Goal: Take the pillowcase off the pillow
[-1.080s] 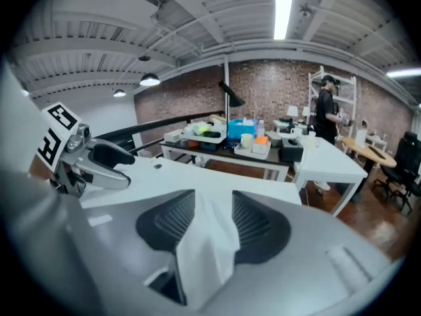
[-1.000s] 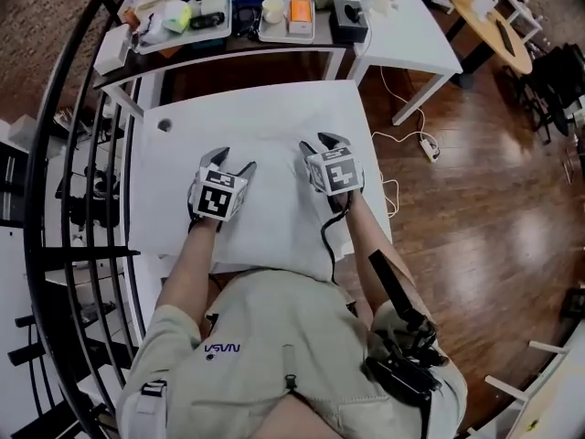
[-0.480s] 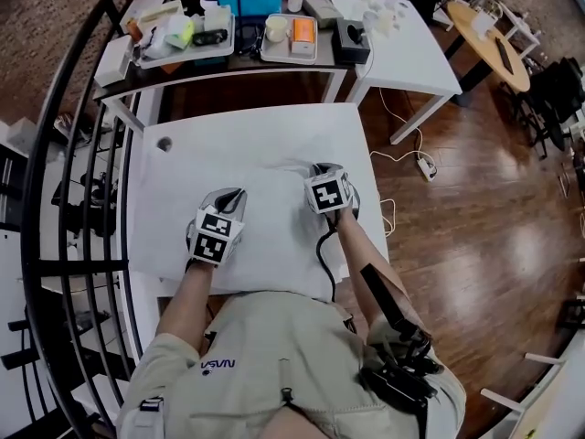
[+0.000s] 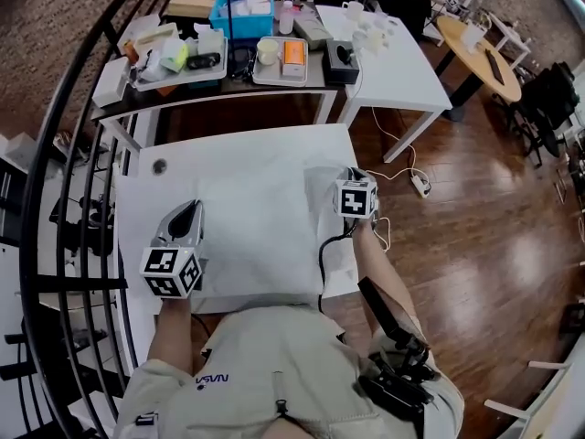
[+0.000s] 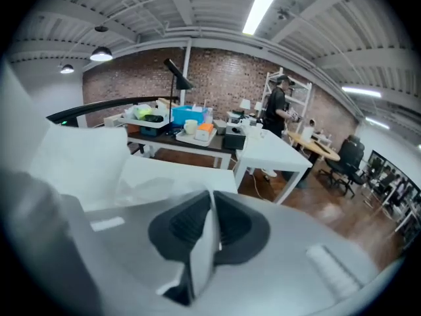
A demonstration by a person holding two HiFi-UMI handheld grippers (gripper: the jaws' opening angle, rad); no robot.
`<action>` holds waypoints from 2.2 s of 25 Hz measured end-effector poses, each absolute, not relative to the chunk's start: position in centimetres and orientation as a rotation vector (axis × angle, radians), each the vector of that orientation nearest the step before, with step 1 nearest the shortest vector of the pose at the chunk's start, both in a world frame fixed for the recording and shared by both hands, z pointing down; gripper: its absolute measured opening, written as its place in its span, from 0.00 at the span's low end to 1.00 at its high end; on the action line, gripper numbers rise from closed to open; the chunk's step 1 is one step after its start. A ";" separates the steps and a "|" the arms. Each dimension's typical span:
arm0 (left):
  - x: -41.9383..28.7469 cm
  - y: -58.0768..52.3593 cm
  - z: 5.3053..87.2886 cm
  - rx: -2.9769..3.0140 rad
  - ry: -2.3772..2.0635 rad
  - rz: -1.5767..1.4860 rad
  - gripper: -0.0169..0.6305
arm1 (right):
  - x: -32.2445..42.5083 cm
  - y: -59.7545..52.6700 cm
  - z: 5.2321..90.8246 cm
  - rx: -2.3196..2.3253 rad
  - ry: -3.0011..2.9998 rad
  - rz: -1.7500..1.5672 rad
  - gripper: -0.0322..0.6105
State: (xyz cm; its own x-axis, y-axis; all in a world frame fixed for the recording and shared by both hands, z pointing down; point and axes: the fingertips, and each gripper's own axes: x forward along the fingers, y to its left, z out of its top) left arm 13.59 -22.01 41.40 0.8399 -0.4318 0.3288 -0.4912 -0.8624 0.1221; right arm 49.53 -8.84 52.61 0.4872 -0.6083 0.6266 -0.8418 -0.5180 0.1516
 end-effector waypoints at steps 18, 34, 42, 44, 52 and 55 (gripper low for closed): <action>17.6 -27.4 46.2 2.930 -0.729 0.627 0.17 | 39.9 -2.6 54.4 2.332 -1.484 0.728 0.26; 13.3 -14.9 55.1 2.874 -0.491 1.083 0.05 | 39.8 5.4 64.5 2.170 -1.135 0.907 0.06; 12.7 -13.5 52.3 2.940 -0.616 0.811 0.09 | 38.2 5.4 60.0 2.361 -1.334 0.765 0.06; 12.4 -12.1 50.3 2.925 -0.644 0.633 0.09 | 36.7 5.1 57.0 2.410 -1.432 0.678 0.06; 10.2 -6.6 45.0 2.837 -0.817 0.258 0.04 | 32.3 5.1 49.6 2.453 -1.736 0.483 0.06; 8.8 -5.3 44.0 2.890 -0.916 0.291 0.04 | 31.7 5.9 48.1 2.476 -1.805 0.460 0.06</action>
State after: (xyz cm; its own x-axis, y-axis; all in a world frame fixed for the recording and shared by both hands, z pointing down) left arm 8.79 -5.33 44.02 0.8012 -0.5604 0.2097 -0.5787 -0.8149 0.0335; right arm 31.68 5.85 48.07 0.2775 -0.9242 0.2625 -0.9370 -0.3207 -0.1385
